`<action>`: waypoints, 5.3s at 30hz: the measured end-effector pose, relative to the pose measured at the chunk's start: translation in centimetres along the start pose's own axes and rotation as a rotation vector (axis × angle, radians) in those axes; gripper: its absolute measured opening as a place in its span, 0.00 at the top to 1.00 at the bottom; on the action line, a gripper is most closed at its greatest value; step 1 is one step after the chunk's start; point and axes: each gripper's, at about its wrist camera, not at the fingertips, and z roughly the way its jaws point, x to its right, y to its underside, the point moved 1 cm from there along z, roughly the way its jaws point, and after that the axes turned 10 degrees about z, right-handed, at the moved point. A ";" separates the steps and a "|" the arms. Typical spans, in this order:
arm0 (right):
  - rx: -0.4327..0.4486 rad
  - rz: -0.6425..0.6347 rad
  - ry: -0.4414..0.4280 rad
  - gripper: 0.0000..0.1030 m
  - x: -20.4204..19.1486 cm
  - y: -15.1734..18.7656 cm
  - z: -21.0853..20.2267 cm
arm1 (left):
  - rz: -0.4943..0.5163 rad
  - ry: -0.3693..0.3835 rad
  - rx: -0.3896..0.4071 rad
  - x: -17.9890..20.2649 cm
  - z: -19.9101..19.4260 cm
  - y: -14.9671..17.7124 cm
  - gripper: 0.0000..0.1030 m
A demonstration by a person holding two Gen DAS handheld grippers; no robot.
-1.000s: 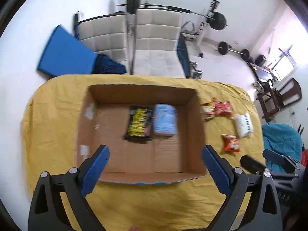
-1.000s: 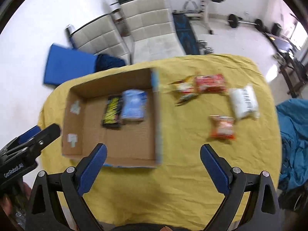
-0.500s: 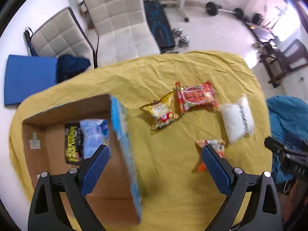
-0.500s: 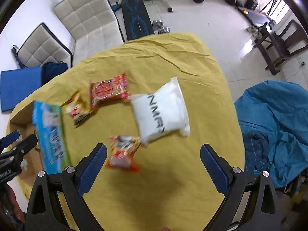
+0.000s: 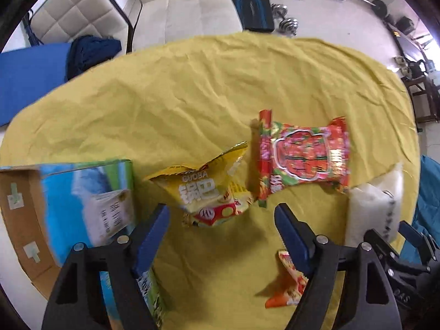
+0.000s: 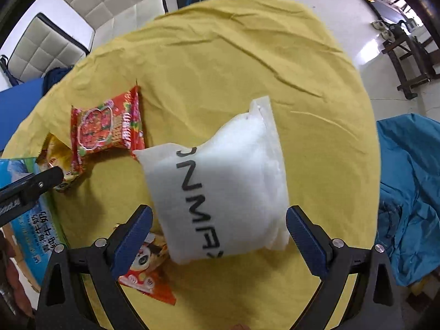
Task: Organize soft objects
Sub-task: 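Grasp the yellow GUOBA bag with the left tool while the right tool grasps the white NMAX pouch, then carry the yellow bag and white pouch into the box and release both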
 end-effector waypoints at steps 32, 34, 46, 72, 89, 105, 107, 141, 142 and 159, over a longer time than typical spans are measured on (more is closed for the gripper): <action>0.068 -0.040 0.019 0.36 -0.7 3.1 0.0 | 0.009 0.072 0.097 1.5 -0.4 6.0 0.66; 0.079 -0.028 0.007 0.36 -0.4 3.5 -0.8 | 0.015 0.072 0.096 1.7 -0.9 6.9 0.66; 0.052 -0.034 0.029 0.36 0.2 5.6 0.0 | -0.018 0.171 -0.071 1.3 2.5 12.5 0.64; 0.234 -0.074 -0.215 0.37 -4.6 13.5 -13.4 | -0.004 0.098 0.269 -1.7 -11.7 18.4 0.69; 0.282 -0.179 -0.259 0.37 -22.5 22.1 -17.6 | -0.090 -0.009 0.418 -16.8 -18.2 22.9 0.69; 0.192 -0.188 -0.189 0.37 -32.2 22.9 -11.5 | -0.097 -0.012 0.372 -26.6 -15.3 22.9 0.69; 0.158 -0.176 -0.166 0.37 -32.9 22.2 -9.2 | -0.096 -0.011 0.340 -27.4 -13.9 22.3 0.69; -0.082 -0.114 0.063 0.25 -36.4 19.9 5.2 | -0.052 0.160 -0.077 -32.3 4.6 10.8 0.61; -0.080 -0.110 0.056 0.25 -36.3 19.5 4.9 | -0.059 0.166 -0.085 -32.3 4.6 11.0 0.61; 0.048 -0.125 0.016 0.16 -37.4 17.9 -2.1 | -0.106 0.166 0.053 -31.2 -3.3 15.7 0.49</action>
